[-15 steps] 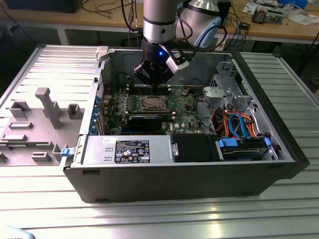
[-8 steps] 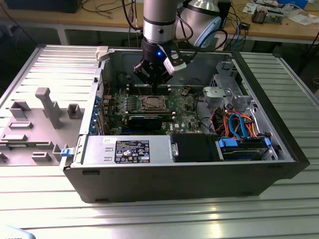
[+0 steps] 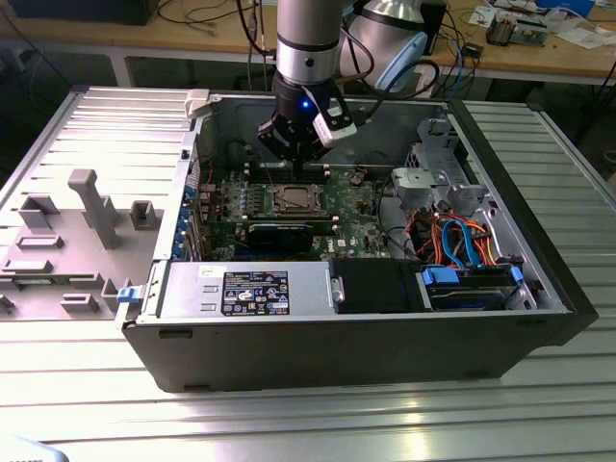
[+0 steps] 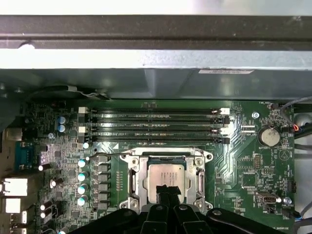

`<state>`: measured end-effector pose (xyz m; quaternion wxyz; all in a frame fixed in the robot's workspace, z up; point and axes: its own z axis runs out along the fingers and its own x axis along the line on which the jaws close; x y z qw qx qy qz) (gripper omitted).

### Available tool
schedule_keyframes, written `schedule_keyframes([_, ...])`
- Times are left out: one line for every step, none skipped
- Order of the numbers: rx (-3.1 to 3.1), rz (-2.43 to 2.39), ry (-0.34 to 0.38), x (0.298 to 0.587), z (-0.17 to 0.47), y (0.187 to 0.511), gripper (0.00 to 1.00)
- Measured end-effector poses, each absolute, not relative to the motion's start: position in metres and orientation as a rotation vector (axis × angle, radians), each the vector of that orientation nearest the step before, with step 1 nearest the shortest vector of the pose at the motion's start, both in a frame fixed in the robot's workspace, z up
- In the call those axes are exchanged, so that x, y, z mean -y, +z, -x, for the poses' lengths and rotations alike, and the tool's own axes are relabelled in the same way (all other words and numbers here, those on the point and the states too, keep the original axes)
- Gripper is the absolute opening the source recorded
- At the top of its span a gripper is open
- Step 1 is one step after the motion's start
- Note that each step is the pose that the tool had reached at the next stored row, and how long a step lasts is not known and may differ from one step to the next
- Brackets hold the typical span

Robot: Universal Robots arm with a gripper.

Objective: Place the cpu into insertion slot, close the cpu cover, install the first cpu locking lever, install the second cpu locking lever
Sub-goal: 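Install the first cpu locking lever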

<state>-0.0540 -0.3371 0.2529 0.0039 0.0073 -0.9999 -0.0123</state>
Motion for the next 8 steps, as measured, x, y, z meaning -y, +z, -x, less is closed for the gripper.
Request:
schedule_keyframes([3.133,-0.023,-0.039,0.3371,0.0539,0.253,0.11])
schedule_keyframes([3.133,-0.023,-0.038,0.3371,0.054,0.253,0.11])
schedule_keyframes([3.133,-0.023,-0.038,0.3371,0.054,0.253,0.11])
schedule_keyframes([3.133,-0.023,-0.038,0.3371,0.0542,0.2532,0.11])
schedule_keyframes([3.133,-0.023,-0.038,0.3371,0.0542,0.2547,0.11])
schedule_keyframes([3.133,-0.023,-0.038,0.3371,0.0542,0.2558,0.11])
schedule_keyframes([3.133,-0.023,-0.038,0.3371,0.0542,0.2574,0.11])
schedule_keyframes([3.134,-0.023,-0.038,0.3371,0.0542,0.26,0.11])
